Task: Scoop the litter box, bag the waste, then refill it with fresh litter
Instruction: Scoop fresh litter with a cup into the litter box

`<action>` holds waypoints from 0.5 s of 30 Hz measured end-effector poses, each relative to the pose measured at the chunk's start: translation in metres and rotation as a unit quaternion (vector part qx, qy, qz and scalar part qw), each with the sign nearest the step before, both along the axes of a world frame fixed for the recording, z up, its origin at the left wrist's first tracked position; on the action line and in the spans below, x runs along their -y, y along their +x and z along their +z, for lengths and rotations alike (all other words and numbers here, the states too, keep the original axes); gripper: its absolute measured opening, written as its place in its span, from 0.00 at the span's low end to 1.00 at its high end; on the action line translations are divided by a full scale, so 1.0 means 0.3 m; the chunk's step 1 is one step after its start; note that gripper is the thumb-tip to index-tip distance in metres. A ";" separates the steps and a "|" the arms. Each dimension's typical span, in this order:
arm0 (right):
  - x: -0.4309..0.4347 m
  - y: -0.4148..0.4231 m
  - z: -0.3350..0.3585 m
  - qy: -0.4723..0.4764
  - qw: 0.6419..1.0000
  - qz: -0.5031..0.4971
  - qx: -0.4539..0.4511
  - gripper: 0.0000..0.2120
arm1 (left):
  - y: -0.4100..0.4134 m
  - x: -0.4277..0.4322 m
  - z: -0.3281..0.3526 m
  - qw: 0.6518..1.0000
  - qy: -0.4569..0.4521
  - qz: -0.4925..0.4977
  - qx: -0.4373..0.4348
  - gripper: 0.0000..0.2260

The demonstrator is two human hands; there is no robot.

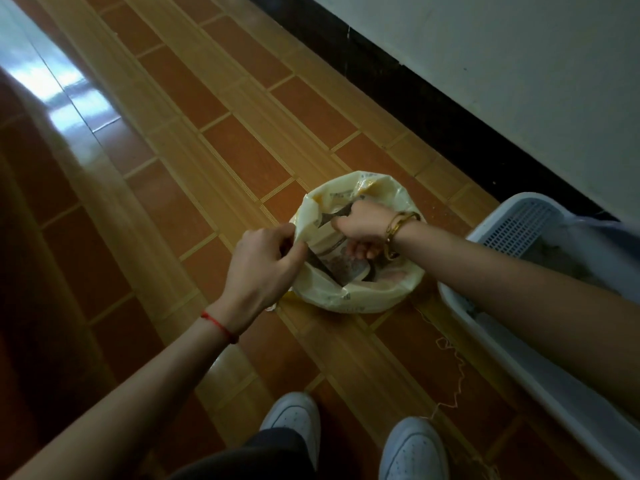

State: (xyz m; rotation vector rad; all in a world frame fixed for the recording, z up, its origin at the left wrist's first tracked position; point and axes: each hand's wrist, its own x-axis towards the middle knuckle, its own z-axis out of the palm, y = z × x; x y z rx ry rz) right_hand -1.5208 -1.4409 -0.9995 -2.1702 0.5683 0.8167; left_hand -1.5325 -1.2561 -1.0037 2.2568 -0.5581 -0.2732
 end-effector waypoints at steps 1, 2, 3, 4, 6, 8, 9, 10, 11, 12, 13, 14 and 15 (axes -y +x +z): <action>-0.001 -0.012 0.000 0.006 1.000 -0.023 0.013 0.18 | -0.010 0.001 -0.002 1.000 0.000 -0.006 0.004 0.16; -0.001 -0.027 -0.002 0.008 0.999 -0.040 0.026 0.16 | -0.021 0.002 -0.003 1.000 -0.003 -0.010 0.007 0.15; -0.001 -0.047 -0.002 0.008 0.998 -0.050 0.037 0.15 | -0.031 0.004 -0.005 1.000 -0.007 -0.013 0.009 0.15; 0.001 -0.070 -0.001 0.003 0.998 -0.053 0.046 0.12 | -0.039 0.006 -0.006 1.000 -0.011 -0.016 0.011 0.15; 0.013 -0.122 -0.001 -0.041 0.996 -0.032 0.077 0.07 | -0.052 0.011 -0.009 1.000 -0.017 -0.022 0.015 0.15; 0.032 -0.174 -0.001 -0.114 0.985 -0.003 0.127 0.09 | -0.064 0.016 -0.012 0.999 -0.019 -0.032 0.015 0.15; 0.045 -0.196 -0.004 -0.148 0.978 0.010 0.148 0.12 | -0.071 0.019 -0.015 0.999 -0.021 -0.035 0.018 0.14; 0.059 -0.215 -0.011 -0.176 0.970 0.019 0.167 0.14 | -0.079 0.021 -0.016 0.999 -0.022 -0.037 0.022 0.14; 0.071 -0.233 -0.017 -0.197 0.961 0.029 0.191 0.15 | -0.088 0.025 -0.018 0.999 -0.023 -0.037 0.027 0.13; 0.081 -0.248 -0.020 -0.214 0.952 0.040 0.217 0.14 | -0.099 0.029 -0.019 0.999 -0.024 -0.038 0.030 0.13; 0.086 -0.260 -0.016 -0.229 0.941 0.054 0.244 0.13 | -0.111 0.035 -0.018 0.998 -0.027 -0.039 0.032 0.13; 0.090 -0.266 -0.010 -0.242 0.930 0.072 0.266 0.13 | -0.123 0.040 -0.018 0.998 -0.032 -0.041 0.033 0.13; 0.091 -0.270 -0.001 -0.250 0.921 0.095 0.284 0.13 | -0.134 0.043 -0.018 0.998 -0.038 -0.044 0.035 0.12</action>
